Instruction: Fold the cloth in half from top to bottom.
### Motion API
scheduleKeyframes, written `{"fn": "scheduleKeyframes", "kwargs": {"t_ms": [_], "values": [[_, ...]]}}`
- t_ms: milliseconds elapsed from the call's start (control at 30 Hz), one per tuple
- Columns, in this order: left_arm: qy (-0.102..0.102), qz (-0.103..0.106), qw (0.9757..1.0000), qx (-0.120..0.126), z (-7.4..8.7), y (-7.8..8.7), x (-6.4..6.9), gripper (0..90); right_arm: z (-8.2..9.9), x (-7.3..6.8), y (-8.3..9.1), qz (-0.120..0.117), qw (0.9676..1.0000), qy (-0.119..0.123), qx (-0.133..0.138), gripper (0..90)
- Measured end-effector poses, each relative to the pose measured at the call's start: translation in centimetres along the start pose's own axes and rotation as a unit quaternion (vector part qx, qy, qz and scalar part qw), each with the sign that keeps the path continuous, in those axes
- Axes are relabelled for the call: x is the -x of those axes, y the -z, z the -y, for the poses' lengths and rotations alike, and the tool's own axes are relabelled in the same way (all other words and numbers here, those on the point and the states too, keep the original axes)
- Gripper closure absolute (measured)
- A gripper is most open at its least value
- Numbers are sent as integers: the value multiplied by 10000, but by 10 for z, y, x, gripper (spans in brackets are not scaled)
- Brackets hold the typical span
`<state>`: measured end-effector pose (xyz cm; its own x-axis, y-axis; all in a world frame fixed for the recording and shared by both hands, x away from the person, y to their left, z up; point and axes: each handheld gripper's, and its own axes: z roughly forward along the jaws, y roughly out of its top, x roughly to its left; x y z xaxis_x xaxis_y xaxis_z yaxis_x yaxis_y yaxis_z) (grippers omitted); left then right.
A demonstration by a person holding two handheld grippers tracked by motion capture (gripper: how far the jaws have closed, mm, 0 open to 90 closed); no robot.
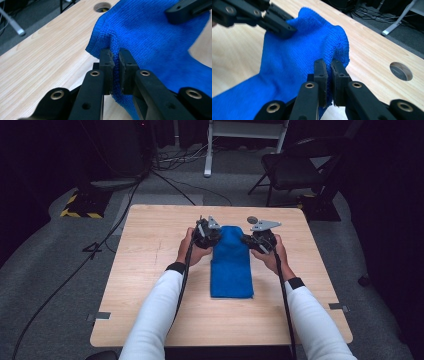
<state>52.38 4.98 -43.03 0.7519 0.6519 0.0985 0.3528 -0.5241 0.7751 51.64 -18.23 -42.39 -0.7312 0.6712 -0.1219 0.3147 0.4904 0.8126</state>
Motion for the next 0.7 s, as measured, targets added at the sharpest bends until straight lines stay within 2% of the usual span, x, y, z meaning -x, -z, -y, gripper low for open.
{"fn": "scheduleKeyframes", "kwargs": {"t_ms": [200, 367, 433, 500, 700], "values": [[-231, 63, 9997, 102, 11, 12, 17, 819, 11, -9, 15, -125, 9998, 79, 101, 842], [-416, 101, 9989, 196, 22, 23, 27, 806, 17, -20, 25, -342, 9989, 260, 176, 838], [-508, 212, 9983, 181, 28, 24, 30, 798, 20, -26, 29, -500, 9980, 320, 200, 833], [-591, 242, 9978, 199, 34, 26, 34, 791, 24, -31, 30, -665, 9968, 421, 151, 832], [-732, 450, 9961, 204, 54, 34, 47, 723, 39, -40, 38, -870, 9946, 573, 38, 818]]}}
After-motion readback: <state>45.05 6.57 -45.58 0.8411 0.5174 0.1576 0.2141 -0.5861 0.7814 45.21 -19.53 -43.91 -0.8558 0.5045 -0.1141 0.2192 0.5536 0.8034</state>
